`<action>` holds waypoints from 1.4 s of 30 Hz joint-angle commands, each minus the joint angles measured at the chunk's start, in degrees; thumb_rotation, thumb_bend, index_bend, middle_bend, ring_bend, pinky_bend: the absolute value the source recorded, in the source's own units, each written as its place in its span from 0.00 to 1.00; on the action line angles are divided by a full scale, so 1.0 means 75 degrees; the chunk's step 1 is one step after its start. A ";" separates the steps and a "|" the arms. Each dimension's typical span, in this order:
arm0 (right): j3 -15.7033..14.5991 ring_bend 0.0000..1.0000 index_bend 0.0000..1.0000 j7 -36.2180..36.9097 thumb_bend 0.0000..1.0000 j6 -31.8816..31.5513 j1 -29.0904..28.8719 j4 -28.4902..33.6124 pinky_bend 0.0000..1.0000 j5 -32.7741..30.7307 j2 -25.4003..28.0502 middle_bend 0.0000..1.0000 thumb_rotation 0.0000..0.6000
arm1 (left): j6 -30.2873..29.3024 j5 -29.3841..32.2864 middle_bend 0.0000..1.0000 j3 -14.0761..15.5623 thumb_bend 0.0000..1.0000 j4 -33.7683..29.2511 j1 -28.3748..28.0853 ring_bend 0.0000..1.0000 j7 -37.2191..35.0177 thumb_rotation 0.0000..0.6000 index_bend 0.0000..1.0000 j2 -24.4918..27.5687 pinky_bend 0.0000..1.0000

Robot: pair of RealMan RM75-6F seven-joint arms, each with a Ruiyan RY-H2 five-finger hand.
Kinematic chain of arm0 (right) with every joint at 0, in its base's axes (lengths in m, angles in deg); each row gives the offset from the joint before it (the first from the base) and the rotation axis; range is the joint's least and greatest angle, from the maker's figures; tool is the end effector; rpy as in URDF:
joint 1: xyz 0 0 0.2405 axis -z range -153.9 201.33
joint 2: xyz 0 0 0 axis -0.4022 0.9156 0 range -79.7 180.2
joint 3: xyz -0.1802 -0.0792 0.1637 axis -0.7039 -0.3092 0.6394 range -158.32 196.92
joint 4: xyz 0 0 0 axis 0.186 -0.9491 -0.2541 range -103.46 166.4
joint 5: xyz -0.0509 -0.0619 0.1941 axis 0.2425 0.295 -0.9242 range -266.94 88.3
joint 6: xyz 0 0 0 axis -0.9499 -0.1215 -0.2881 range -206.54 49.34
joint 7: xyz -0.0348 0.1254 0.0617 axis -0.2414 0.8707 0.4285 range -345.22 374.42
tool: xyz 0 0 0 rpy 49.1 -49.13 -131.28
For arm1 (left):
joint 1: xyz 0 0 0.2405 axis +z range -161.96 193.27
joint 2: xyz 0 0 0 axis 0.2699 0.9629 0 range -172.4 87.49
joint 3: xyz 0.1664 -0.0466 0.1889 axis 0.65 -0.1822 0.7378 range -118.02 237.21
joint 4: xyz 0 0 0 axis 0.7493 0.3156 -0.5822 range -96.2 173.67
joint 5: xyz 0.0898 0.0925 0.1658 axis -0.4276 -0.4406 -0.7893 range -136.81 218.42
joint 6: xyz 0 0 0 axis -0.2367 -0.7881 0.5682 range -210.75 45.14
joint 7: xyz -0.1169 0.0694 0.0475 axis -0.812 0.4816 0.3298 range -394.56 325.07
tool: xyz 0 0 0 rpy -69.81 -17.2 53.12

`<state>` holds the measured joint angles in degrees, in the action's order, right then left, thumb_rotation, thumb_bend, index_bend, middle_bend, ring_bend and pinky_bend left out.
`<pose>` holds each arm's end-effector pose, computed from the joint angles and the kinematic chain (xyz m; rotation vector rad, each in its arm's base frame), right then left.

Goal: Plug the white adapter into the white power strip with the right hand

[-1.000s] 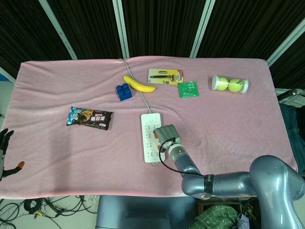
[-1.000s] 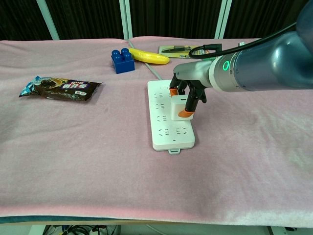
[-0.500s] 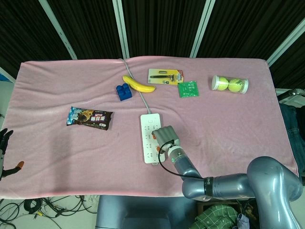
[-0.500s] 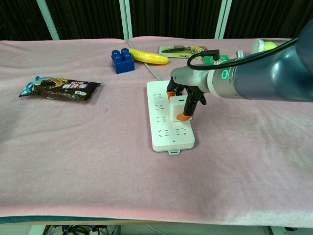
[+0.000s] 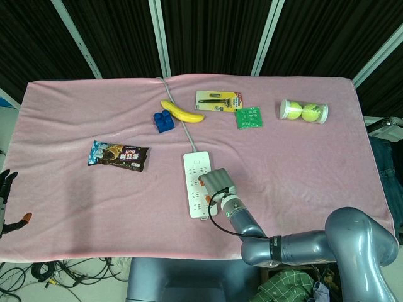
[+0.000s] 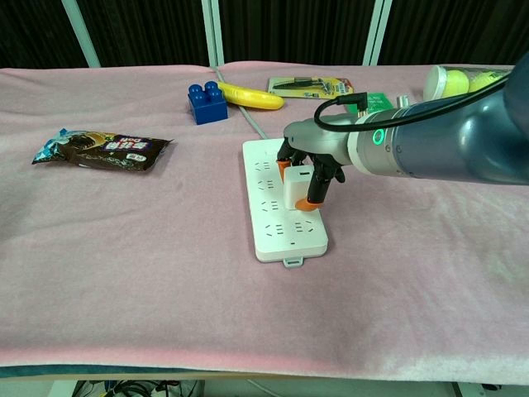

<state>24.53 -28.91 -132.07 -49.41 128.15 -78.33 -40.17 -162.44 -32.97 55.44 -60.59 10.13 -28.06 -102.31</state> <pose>-0.0486 -0.3325 -0.0656 2.0884 -1.0940 0.4847 -0.3207 0.1847 0.1717 -1.2881 -0.9974 -0.7229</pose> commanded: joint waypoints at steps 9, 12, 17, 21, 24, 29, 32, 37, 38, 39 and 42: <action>0.0037 0.52 0.56 -0.0018 0.45 0.0248 -0.0068 0.0079 0.43 -0.0432 0.0137 0.44 1.00 | 0.0000 0.0007 0.00 -0.0001 0.23 -0.0004 -0.0001 0.00 0.0003 1.00 0.01 0.0003 0.00; 0.0012 0.47 0.45 -0.0108 0.43 0.0263 -0.0150 0.0101 0.39 -0.0654 0.0184 0.38 1.00 | -0.0001 0.0009 0.00 -0.0003 0.23 -0.0002 -0.0001 0.00 0.0006 1.00 0.01 0.0004 0.00; 0.0016 0.44 0.39 -0.0166 0.40 0.0286 -0.0244 0.0140 0.37 -0.0887 0.0248 0.35 1.00 | 0.0011 0.0033 0.00 -0.0002 0.23 -0.0011 -0.0003 0.00 0.0023 1.00 0.01 0.0004 0.00; 0.0047 0.43 0.33 -0.0127 0.36 0.0303 -0.0269 0.0188 0.37 -0.0982 0.0339 0.33 1.00 | 0.0022 0.0067 0.00 -0.0005 0.23 -0.0024 -0.0004 0.00 0.0051 1.00 0.01 0.0006 0.00; 0.0068 0.42 0.32 -0.0070 0.34 0.0274 -0.0257 0.0238 0.37 -0.0953 0.0391 0.31 1.00 | 0.0031 0.0094 0.00 -0.0006 0.23 -0.0033 -0.0004 0.00 0.0071 1.00 0.01 0.0010 0.00; 0.0113 0.41 0.30 0.0052 0.33 0.0252 -0.0215 0.0362 0.37 -0.0856 0.0491 0.29 1.00 | 0.0033 0.0112 0.00 -0.0008 0.23 -0.0052 -0.0005 0.00 0.0090 1.00 0.01 0.0014 0.00; 0.0169 0.41 0.30 0.0151 0.33 0.0252 -0.0183 0.0413 0.37 -0.0790 0.0546 0.28 1.00 | 0.0033 0.0118 0.00 -0.0007 0.23 -0.0056 -0.0004 0.00 0.0102 1.00 0.01 0.0015 0.00; 0.0250 0.41 0.30 0.0336 0.33 0.0306 -0.0117 0.0554 0.37 -0.0671 0.0729 0.28 1.00 | 0.0041 0.0144 0.00 -0.0010 0.23 -0.0061 -0.0006 0.00 0.0121 1.00 0.01 0.0013 0.00; 0.0270 0.41 0.30 0.0374 0.33 0.0311 -0.0109 0.0597 0.37 -0.0657 0.0785 0.28 1.00 | 0.0043 0.0150 0.00 -0.0011 0.23 -0.0064 -0.0008 0.00 0.0128 1.00 0.01 0.0013 0.00; 0.0289 0.41 0.30 0.0404 0.33 0.0314 -0.0103 0.0625 0.37 -0.0647 0.0827 0.28 1.00 | 0.0044 0.0153 0.00 -0.0011 0.23 -0.0067 -0.0009 0.00 0.0133 1.00 0.01 0.0013 0.00; 0.0362 0.41 0.30 0.0518 0.33 0.0304 -0.0077 0.0741 0.37 -0.0609 0.0981 0.28 1.00 | 0.0048 0.0164 0.00 -0.0010 0.23 -0.0071 -0.0010 0.00 0.0151 1.00 0.01 0.0013 0.00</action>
<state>27.03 -25.27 -129.76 -50.08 133.41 -83.04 -33.14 -162.08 -31.73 55.37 -61.12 10.05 -26.92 -102.21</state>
